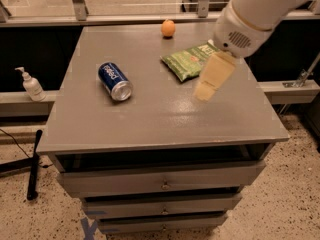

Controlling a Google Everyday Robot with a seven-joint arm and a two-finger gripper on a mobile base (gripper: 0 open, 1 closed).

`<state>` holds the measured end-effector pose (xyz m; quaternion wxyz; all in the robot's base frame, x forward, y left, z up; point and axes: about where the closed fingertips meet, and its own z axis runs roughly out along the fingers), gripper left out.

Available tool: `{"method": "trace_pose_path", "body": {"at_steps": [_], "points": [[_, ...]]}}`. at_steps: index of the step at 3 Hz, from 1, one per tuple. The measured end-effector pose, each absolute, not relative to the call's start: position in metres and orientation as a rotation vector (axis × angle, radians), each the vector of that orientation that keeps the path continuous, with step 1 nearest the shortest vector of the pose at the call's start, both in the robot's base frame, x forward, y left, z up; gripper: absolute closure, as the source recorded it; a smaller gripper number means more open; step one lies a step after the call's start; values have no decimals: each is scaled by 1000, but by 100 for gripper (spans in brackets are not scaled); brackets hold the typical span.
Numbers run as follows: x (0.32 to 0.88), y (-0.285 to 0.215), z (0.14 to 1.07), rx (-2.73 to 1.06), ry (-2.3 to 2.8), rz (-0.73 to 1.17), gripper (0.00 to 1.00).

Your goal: Place pepsi can upright

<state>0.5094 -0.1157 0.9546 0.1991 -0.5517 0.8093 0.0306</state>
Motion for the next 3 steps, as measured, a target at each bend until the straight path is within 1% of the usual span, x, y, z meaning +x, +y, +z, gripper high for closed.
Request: {"method": "trace_pose_path", "body": {"at_steps": [2, 3], "points": [[577, -24, 934, -1262, 2349, 163, 0], [596, 22, 922, -1153, 2417, 226, 0]]}}
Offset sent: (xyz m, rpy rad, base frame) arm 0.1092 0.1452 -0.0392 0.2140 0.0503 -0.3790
